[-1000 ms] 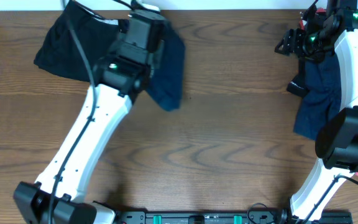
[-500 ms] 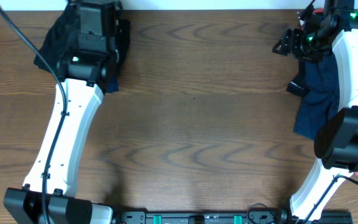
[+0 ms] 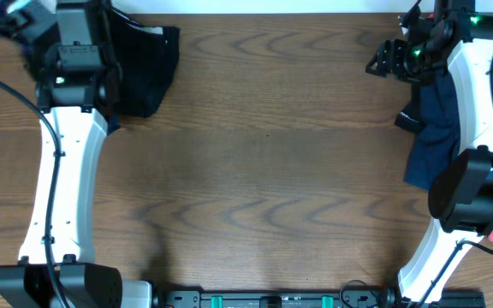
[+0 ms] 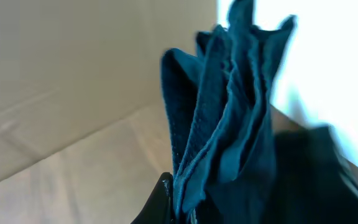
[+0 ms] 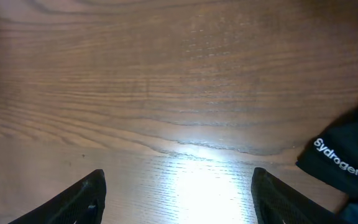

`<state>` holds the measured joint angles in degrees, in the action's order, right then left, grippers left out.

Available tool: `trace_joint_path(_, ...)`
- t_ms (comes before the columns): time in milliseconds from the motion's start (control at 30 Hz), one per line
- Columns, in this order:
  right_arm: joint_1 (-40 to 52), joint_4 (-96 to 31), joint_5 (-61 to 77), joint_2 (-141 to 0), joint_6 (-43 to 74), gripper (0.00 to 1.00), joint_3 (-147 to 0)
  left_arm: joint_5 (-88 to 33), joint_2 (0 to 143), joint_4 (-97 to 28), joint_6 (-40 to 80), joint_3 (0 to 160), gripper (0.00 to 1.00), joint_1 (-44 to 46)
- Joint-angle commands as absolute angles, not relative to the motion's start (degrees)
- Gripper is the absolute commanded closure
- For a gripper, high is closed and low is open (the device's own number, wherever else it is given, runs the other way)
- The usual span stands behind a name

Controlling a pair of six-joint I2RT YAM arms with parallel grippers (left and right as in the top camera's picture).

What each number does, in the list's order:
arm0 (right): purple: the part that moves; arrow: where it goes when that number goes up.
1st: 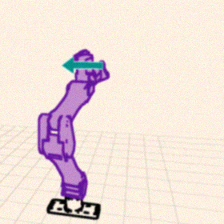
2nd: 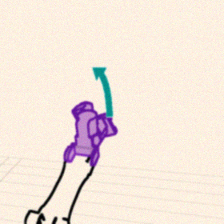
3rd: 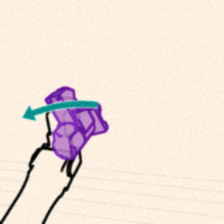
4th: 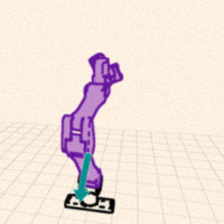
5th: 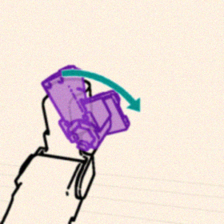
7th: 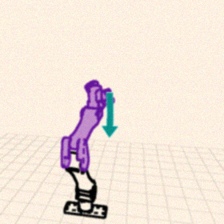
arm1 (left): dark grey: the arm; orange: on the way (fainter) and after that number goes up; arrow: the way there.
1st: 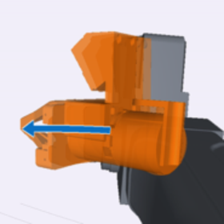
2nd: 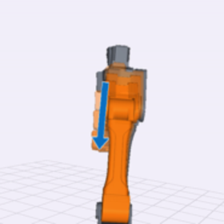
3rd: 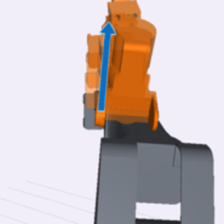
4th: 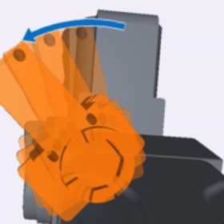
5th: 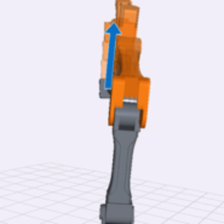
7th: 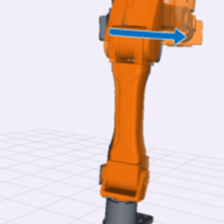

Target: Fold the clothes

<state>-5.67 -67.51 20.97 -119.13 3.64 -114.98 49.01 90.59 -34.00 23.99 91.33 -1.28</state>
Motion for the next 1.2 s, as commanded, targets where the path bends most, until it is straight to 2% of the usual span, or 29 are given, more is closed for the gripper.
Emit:
trace_joint_path(0,-4.7,-67.5,20.8,-118.1,2.9,0.27,-115.4,57.7,88.3,-36.0,34.3,92.5,0.94,-3.3)
trace_joint_path(133,-4.0,-67.5,20.8,-118.1,2.9,0.27,-115.4,54.7,88.8,-40.6,46.9,92.1,0.94,-5.2)
trace_joint_path(567,-3.0,-66.8,20.8,-118.1,2.9,0.27,-115.4,43.5,99.6,-37.8,54.4,91.8,0.94,-5.8)
trace_joint_path(800,-3.0,-66.9,18.8,-118.1,2.9,0.27,-115.4,42.4,103.0,-36.4,54.0,91.8,0.94,-5.7)
trace_joint_path(1067,-3.0,-66.9,18.8,-118.1,2.9,0.27,-115.4,32.6,103.4,-24.1,37.1,91.8,0.94,-4.0)
trace_joint_path(1167,-2.9,-66.9,18.8,-118.1,2.9,0.28,-115.4,30.6,104.7,-22.2,35.4,91.8,0.94,-3.0)
